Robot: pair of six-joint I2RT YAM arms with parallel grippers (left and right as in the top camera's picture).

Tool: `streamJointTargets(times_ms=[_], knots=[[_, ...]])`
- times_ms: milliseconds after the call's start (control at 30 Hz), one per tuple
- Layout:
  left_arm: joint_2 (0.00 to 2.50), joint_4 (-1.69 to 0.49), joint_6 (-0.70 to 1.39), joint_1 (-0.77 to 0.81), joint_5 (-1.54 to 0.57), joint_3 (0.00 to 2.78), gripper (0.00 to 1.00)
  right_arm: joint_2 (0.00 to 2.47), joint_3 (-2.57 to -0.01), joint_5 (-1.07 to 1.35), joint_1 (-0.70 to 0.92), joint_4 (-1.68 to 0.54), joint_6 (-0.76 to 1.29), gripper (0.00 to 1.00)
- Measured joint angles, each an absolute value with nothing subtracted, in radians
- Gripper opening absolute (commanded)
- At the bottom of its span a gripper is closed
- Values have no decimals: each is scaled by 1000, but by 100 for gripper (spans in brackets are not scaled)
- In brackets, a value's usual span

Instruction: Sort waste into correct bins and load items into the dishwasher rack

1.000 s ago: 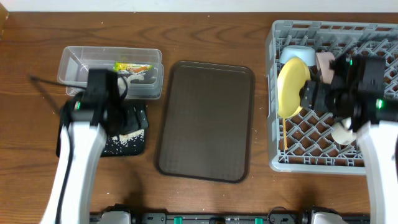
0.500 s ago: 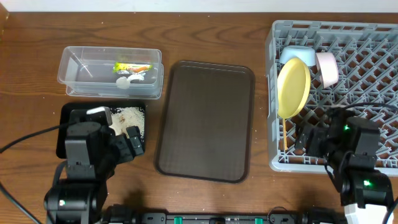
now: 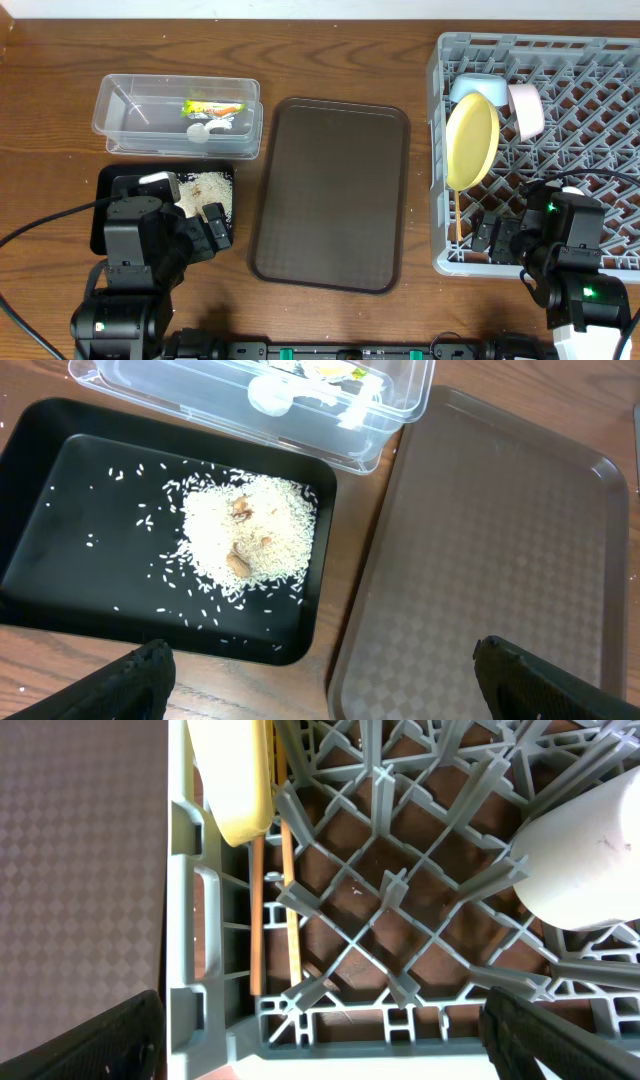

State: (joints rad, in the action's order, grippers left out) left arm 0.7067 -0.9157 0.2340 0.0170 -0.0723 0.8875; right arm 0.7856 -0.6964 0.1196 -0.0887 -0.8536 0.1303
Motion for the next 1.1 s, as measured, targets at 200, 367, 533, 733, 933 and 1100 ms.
streamJointTargets(times_ms=[200, 367, 533, 733, 933, 1100], knots=[[707, -916, 234, 17, -72, 888, 98, 786, -696, 120, -89, -854, 130, 99], [707, -916, 234, 17, -72, 888, 98, 781, -696, 109, -89, -855, 128, 99], [707, -916, 234, 17, -72, 888, 98, 704, -693, 86, -89, -848, 125, 99], [707, -916, 234, 17, -72, 888, 98, 502, -681, 48, -89, -804, 125, 99], [707, -915, 234, 17, -72, 886, 98, 276, -572, 27, -89, -709, 125, 99], [706, -915, 234, 17, -72, 885, 98, 135, -391, 25, -88, -513, 123, 99]])
